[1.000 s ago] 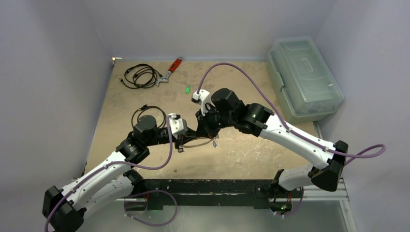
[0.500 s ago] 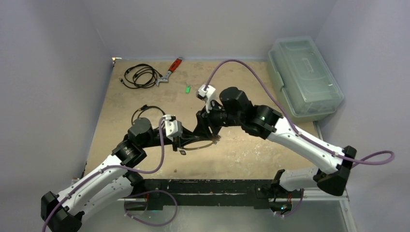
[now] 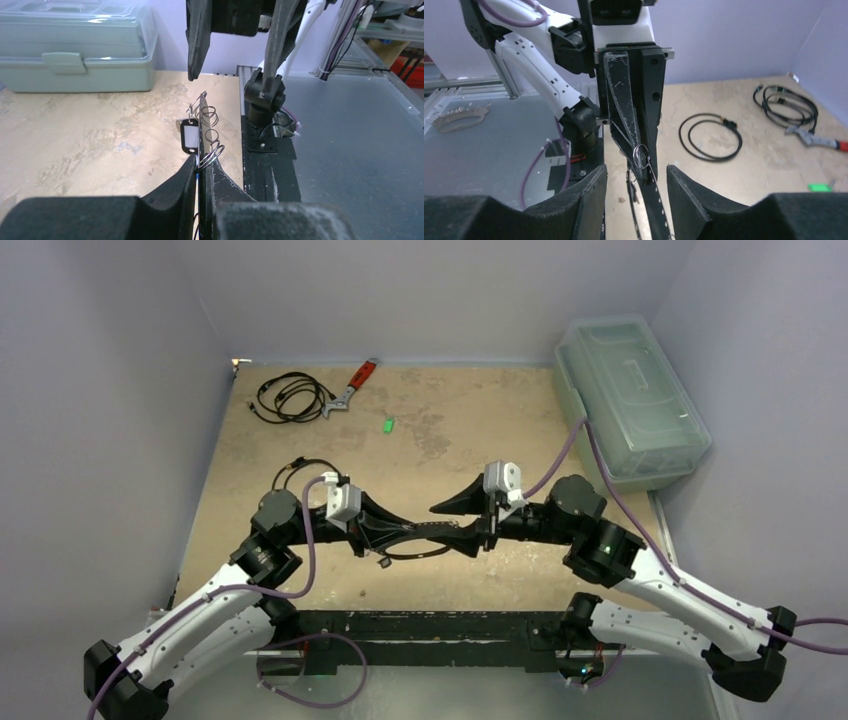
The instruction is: Put the keys on the keyring
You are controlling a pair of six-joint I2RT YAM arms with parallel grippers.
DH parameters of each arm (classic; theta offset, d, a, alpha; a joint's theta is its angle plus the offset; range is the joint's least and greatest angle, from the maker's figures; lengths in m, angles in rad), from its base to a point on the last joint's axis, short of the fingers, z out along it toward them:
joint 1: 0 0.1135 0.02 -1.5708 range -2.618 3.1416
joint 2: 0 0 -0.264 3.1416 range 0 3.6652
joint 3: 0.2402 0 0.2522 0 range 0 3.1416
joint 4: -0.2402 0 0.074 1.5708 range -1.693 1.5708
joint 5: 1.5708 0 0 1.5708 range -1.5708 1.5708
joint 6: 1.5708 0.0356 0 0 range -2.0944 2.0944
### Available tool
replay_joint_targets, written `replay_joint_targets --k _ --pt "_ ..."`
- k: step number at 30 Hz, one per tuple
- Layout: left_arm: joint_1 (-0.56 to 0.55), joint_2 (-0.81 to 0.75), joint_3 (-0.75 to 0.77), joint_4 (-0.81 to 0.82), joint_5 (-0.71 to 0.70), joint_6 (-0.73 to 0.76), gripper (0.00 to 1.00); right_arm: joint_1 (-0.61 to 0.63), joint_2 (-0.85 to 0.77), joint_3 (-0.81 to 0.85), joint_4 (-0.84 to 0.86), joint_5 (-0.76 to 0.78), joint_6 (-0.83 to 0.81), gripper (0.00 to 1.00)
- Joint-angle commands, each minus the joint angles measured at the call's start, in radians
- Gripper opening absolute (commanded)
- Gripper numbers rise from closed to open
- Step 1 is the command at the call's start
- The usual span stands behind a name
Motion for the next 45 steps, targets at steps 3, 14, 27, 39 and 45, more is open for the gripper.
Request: replay_joint_targets --k 3,14,27,39,45 --pt "0.009 0.0 -0.006 0.153 0.058 -0.099 0.0 0.005 -0.035 -0.095 0.256 -0.074 -0.115 0.48" --pt "0.019 -0.001 -0.007 0.156 0.062 -0.118 0.0 0.035 0.044 -0.086 0.281 -0.042 -0.185 0.3" --pt "0.049 -0.001 -0.012 0.171 0.067 -0.14 0.0 0.075 0.092 -0.069 0.228 0.011 -0.215 0.35" --pt "0.053 -0.024 -0.019 0.149 0.067 -0.13 0.0 0.076 0.12 -0.07 0.242 0.033 -0.212 0.22" --pt "0.053 -0.028 -0.019 0.141 0.062 -0.125 0.0 0.076 0.136 -0.063 0.23 0.0 -0.211 0.07"
